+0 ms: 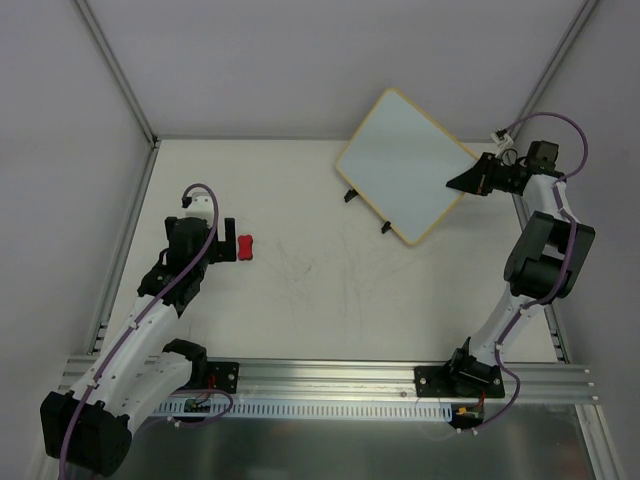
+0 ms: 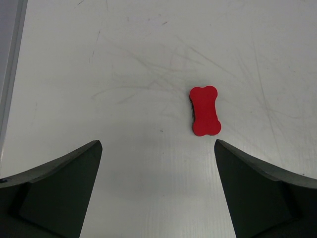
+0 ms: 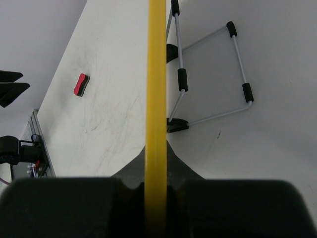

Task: Erase the whiteboard

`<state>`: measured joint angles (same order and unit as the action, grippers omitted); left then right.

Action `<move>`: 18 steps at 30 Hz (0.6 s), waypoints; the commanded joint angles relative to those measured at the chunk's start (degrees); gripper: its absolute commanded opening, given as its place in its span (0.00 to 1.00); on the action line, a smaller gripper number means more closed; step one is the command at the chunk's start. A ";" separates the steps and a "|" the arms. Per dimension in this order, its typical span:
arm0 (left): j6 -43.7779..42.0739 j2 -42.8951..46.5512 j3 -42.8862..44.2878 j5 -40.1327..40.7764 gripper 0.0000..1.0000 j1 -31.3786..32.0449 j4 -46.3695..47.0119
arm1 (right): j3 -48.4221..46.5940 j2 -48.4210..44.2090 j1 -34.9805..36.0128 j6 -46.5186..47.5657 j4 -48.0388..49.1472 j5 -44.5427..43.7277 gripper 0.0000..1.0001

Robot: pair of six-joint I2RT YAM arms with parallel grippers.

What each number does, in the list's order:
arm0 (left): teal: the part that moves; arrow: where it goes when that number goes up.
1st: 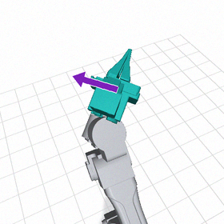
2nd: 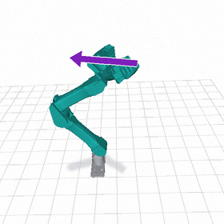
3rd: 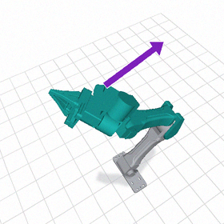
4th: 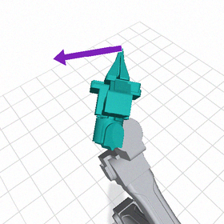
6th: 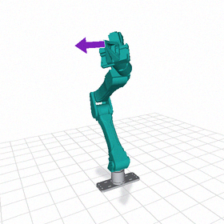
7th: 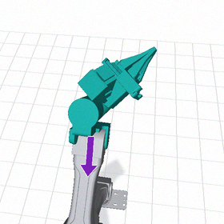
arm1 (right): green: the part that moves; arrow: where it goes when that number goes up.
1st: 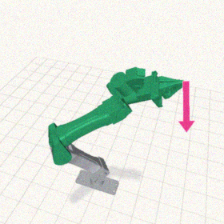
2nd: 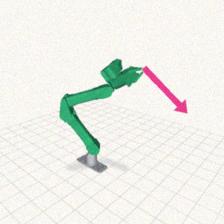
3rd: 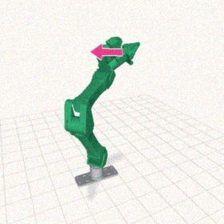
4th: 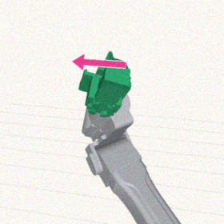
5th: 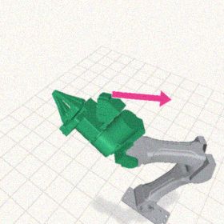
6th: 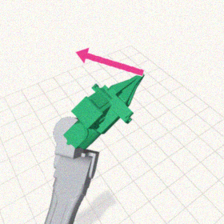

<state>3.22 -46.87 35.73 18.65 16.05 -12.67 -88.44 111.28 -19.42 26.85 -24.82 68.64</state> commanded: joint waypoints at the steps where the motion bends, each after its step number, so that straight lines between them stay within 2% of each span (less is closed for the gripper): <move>1: -1.47 -0.15 -0.31 1.12 0.99 -0.06 1.85 | -1.73 -2.04 -0.71 1.98 2.58 7.91 0.00; 4: -1.55 -0.24 -0.31 0.94 0.99 -0.14 1.77 | -2.08 -2.04 -0.79 2.15 1.97 7.56 0.00; 7: -1.64 -0.24 -0.39 1.03 0.99 -0.15 1.77 | -3.75 -1.77 -0.62 6.09 -2.85 5.20 0.00; 8: -1.64 -0.24 -0.31 1.03 0.99 -0.15 1.77 | -4.71 -1.60 -0.36 8.54 -9.39 3.88 0.00; 9: -1.64 -0.32 -0.31 1.03 0.99 -0.15 1.85 | -7.24 -1.25 0.43 14.92 -13.63 2.30 0.00; 11: -1.64 -0.24 -0.22 0.77 0.99 -0.15 1.85 | -9.20 -0.02 0.96 19.80 -19.98 0.79 0.00; 16: -1.73 -0.15 -0.30 0.77 0.99 -0.14 1.77 | -9.29 1.39 1.05 18.94 -20.44 1.32 0.00; 18: -1.73 0.02 -0.31 0.94 0.99 -0.06 1.94 | -9.20 1.48 1.05 18.76 -20.36 1.67 0.05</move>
<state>2.28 -46.94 35.73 18.65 16.05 -12.64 -95.22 112.49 -18.70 41.91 -42.44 66.30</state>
